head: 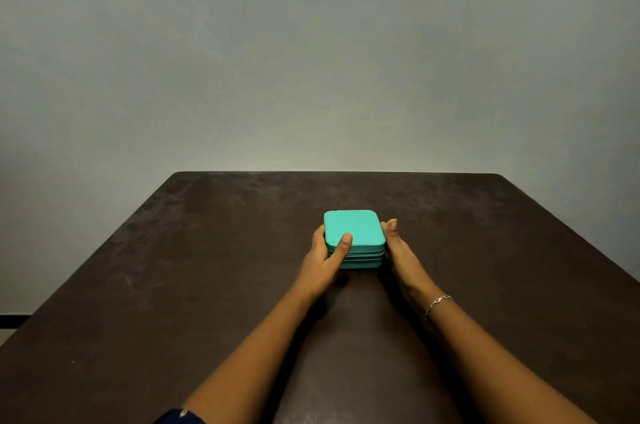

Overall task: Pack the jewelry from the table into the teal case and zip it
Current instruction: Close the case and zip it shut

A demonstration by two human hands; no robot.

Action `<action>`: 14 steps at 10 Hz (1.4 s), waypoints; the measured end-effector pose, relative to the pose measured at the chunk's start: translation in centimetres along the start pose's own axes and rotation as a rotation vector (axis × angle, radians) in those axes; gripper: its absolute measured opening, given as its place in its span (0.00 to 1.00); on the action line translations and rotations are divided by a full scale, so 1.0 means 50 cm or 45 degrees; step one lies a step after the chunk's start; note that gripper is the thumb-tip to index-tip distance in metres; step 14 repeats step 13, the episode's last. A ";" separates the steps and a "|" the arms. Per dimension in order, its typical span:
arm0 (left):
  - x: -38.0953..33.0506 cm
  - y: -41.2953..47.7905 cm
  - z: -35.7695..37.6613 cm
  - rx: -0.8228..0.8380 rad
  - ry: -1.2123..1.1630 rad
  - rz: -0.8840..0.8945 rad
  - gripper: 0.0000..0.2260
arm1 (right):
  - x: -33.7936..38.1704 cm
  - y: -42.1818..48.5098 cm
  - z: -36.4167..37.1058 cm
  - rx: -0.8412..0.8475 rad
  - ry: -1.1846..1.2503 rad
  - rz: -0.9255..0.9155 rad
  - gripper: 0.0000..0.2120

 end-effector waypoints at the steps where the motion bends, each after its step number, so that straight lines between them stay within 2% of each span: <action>1: 0.004 0.014 0.002 -0.022 0.094 0.073 0.29 | -0.025 0.021 -0.006 0.011 0.014 0.001 0.43; 2: 0.005 0.011 0.000 -0.054 0.204 0.169 0.26 | -0.029 0.022 -0.006 -0.009 -0.007 -0.037 0.40; 3: 0.019 0.022 -0.004 -0.085 0.279 0.198 0.32 | -0.038 0.031 -0.012 -0.095 -0.114 -0.070 0.42; 4: 0.034 0.024 -0.003 -0.130 0.372 0.176 0.33 | -0.050 0.030 -0.011 -0.169 -0.272 -0.067 0.39; 6: 0.047 0.020 0.011 -0.103 0.412 0.055 0.39 | -0.053 0.015 -0.004 -0.173 -0.475 -0.059 0.33; 10: 0.041 0.019 0.025 -0.091 0.431 -0.138 0.37 | -0.044 0.012 -0.005 -0.197 -0.595 0.142 0.33; 12: 0.039 0.016 0.018 0.068 0.518 -0.147 0.37 | -0.035 0.008 0.003 -0.142 -0.787 0.194 0.36; 13: 0.051 0.010 0.004 0.210 0.634 -0.162 0.40 | -0.035 -0.001 -0.013 -0.005 -1.017 0.241 0.39; 14: 0.051 0.010 0.004 0.210 0.634 -0.162 0.40 | -0.035 -0.001 -0.013 -0.005 -1.017 0.241 0.39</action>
Point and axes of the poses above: each hand's wrist, its own y-axis towards the middle knuckle, its own z-axis out of the palm, x = y × z, the point moved 7 cm from there along y, towards the middle knuckle, and after that the axes turned 3 degrees about y, right-handed, at the moved point
